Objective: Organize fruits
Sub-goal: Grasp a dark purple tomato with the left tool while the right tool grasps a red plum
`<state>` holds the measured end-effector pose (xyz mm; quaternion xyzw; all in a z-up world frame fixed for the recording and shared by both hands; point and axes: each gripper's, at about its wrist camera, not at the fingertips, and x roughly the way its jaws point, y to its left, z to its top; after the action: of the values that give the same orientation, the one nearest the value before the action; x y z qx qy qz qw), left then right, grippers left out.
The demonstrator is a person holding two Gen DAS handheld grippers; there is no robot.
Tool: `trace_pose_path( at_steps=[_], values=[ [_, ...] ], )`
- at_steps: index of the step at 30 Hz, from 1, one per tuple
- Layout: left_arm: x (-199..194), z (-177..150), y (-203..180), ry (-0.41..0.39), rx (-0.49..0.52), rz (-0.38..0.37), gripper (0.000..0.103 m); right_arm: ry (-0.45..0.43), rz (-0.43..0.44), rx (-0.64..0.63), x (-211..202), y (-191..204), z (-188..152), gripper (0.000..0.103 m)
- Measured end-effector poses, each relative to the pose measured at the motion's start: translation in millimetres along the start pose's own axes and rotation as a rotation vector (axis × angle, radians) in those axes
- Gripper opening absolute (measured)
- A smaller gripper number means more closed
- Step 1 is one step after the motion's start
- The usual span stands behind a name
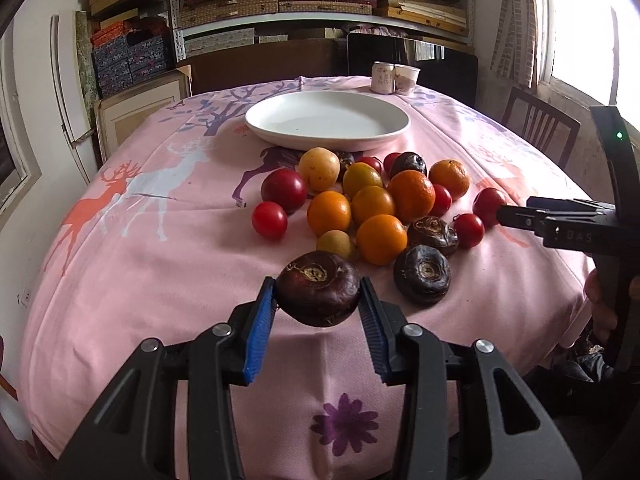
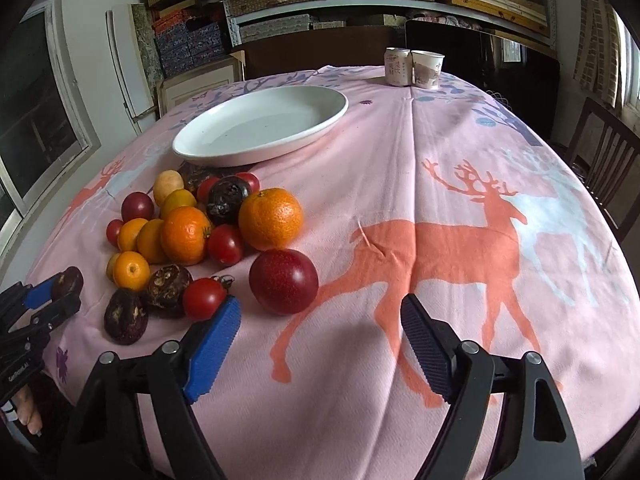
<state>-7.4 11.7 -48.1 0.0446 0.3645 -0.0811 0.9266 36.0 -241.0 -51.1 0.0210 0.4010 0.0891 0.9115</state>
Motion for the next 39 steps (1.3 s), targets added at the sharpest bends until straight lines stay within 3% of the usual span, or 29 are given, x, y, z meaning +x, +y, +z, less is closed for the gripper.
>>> trace_pose_path(
  at_steps=[6,8,9,16,22,26,31,35,39],
  values=[
    [5.6,-1.9,4.3,0.016,-0.021,0.000,0.041,0.049,0.015,-0.045,21.4,12.1,10.3,0.066],
    [5.0,-1.6,5.2,0.010,-0.023,0.007,0.041,0.058,0.022,-0.084,21.9,19.7,6.6,0.041],
    [4.5,-1.3,6.3,0.007,-0.026,0.008,0.041,0.061,0.015,-0.104,21.7,23.0,4.7,0.040],
    [3.9,2.8,12.3,-0.002,-0.056,-0.003,0.041,0.016,0.064,-0.058,10.3,12.8,5.7,0.039],
    [6.3,27.8,13.5,-0.027,-0.045,-0.028,0.041,-0.037,0.115,-0.048,-6.8,10.7,35.4,0.039],
    [24.9,63.5,9.8,-0.012,-0.027,-0.058,0.041,-0.055,0.117,-0.072,-6.1,16.4,71.2,0.039],
    [55.6,130.3,6.0,-0.031,-0.011,-0.090,0.041,-0.039,0.123,-0.072,20.0,22.4,118.8,0.040],
    [101.8,177.7,7.5,0.017,-0.022,-0.115,0.041,-0.005,0.099,-0.058,58.1,21.9,145.7,0.041],
    [150.6,202.0,12.8,0.095,-0.041,-0.097,0.041,0.002,0.098,-0.028,84.5,20.0,163.4,0.041]
  ],
)
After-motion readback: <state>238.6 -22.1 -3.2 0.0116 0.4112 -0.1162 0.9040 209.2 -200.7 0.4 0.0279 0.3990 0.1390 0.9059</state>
